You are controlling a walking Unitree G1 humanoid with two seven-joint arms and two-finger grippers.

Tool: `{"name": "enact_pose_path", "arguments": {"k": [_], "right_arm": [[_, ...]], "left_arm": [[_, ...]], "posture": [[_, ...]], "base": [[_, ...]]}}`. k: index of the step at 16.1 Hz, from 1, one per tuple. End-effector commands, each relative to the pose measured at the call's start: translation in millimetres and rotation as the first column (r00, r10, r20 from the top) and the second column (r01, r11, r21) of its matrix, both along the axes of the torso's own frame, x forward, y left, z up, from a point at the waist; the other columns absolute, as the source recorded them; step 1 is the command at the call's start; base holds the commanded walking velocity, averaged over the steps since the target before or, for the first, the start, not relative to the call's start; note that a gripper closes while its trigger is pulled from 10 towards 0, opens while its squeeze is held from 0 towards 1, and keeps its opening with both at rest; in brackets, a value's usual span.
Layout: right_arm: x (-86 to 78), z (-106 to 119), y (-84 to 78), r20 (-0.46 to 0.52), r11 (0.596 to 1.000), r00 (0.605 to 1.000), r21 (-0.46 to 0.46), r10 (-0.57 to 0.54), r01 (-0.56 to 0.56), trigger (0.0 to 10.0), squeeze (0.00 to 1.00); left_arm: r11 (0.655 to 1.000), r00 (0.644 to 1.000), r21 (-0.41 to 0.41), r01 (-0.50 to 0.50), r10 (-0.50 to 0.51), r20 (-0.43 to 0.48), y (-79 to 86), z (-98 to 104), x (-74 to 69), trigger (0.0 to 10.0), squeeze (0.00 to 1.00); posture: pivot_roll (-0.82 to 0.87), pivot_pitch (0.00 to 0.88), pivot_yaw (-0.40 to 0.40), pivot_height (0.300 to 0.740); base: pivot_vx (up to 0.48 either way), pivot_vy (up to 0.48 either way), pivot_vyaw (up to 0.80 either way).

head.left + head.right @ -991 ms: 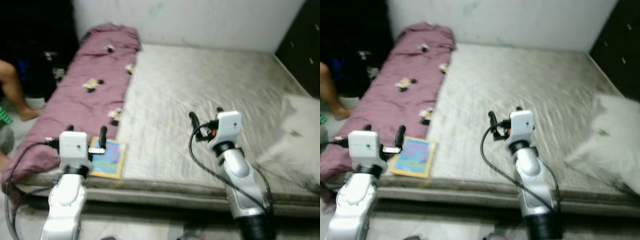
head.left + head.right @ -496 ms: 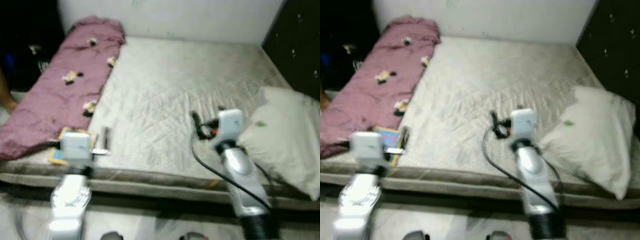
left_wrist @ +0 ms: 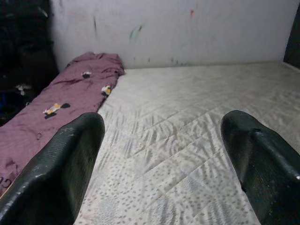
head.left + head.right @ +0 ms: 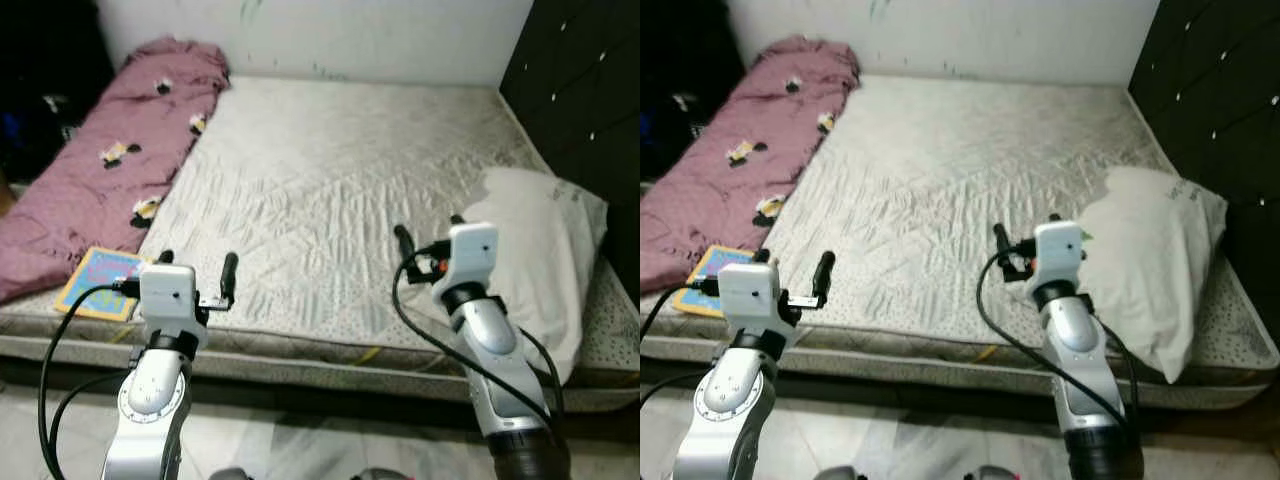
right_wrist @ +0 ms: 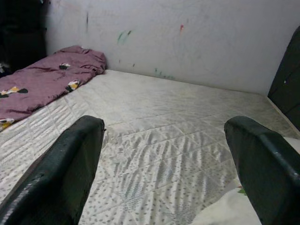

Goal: Clean up the room

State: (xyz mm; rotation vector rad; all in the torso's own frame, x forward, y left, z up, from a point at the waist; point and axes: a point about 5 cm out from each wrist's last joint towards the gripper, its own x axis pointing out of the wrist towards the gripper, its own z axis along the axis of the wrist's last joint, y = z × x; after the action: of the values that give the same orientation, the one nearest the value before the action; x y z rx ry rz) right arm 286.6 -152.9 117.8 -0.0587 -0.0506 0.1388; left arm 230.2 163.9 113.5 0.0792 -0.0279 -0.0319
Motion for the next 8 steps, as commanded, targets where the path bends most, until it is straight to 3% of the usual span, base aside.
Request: {"name": "enact_pose_path", "arguments": {"k": [1,4,8], "right_arm": [[1.9,2.0,4.9,0.005,1.000,1.000,0.008,0.016,-0.016,10.0,0.00],[2.3,2.2,4.9,0.006,1.000,1.000,0.007,0.015,-0.015,10.0,0.00],[2.9,2.1,4.6,0.007,1.000,1.000,0.005,0.016,-0.016,10.0,0.00]], "left_arm": [[1.000,1.000,0.008,0.009,-0.009,0.019,2.9,4.5,0.4,10.0,0.00],[1.000,1.000,0.004,0.017,-0.017,0.024,2.6,4.9,0.1,10.0,0.00],[1.000,0.999,0.003,0.026,-0.026,0.028,2.2,4.9,0.5,10.0,0.00]], "posture": [[-0.05,0.000,-0.023,0.740],[-0.05,0.000,-0.022,0.740],[-0.05,0.000,-0.023,0.740]], "base": [[0.000,0.000,-0.46],[0.181,0.000,-0.46],[0.322,0.000,0.00]]}}
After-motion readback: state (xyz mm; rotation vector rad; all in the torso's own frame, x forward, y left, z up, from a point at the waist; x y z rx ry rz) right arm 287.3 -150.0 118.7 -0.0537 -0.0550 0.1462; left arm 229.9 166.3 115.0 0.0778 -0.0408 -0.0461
